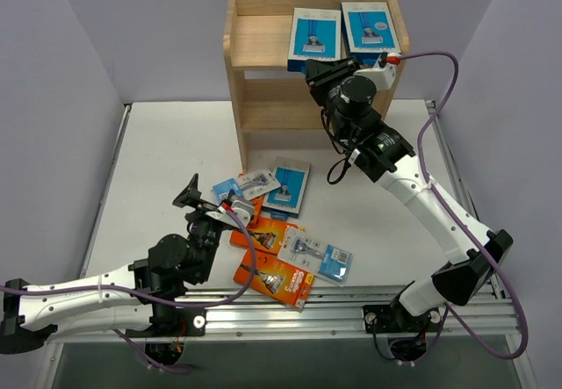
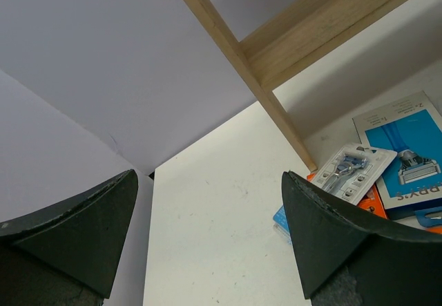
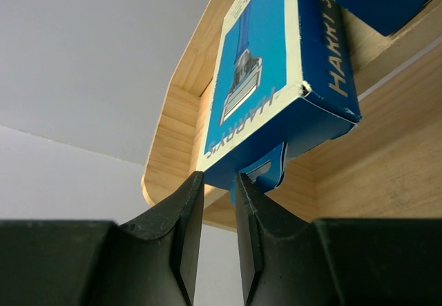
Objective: Place and organize the shaving razors onto the shelf
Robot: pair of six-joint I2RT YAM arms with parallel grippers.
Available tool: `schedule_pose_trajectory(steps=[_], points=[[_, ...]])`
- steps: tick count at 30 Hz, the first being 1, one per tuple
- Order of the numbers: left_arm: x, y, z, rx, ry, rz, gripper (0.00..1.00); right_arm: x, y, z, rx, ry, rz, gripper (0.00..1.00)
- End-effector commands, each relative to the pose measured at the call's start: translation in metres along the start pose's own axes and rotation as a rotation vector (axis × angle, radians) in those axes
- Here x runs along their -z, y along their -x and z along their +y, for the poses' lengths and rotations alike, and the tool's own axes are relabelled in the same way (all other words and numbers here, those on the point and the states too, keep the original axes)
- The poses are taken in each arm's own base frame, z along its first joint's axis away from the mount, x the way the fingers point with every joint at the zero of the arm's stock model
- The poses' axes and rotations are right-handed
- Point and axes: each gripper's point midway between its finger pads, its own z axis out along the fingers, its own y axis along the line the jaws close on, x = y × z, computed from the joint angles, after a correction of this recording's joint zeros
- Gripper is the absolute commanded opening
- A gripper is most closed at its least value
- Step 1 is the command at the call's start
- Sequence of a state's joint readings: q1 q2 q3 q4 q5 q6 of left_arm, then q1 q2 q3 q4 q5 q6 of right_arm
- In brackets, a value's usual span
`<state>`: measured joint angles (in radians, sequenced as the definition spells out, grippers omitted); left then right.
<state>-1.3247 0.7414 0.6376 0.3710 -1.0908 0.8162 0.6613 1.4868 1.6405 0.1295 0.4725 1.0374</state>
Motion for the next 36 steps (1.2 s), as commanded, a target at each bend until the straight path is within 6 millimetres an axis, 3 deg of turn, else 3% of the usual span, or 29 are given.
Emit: schedule_pose_trajectory(steps=[1,6,12,25,36], points=[[-0.001,0.014,0.013,0.07,0.016,-0.025,0.94,-0.003,0.012,0.027,-0.071,0.077,-0.019,0.22],[-0.001,0.016,0.014,0.081,0.014,-0.03,0.94,0.0,0.014,0.025,-0.086,0.087,-0.028,0.25],[-0.001,0.016,0.012,0.078,0.007,-0.029,0.94,-0.002,0.018,0.025,-0.084,0.086,-0.039,0.21],[0.0,0.016,0.013,0.081,0.006,-0.031,0.94,-0.026,0.014,0.013,-0.083,0.064,-0.025,0.25],[0.0,0.017,0.013,0.084,0.0,-0.036,0.94,-0.039,0.032,0.019,-0.094,0.077,-0.069,0.28]])
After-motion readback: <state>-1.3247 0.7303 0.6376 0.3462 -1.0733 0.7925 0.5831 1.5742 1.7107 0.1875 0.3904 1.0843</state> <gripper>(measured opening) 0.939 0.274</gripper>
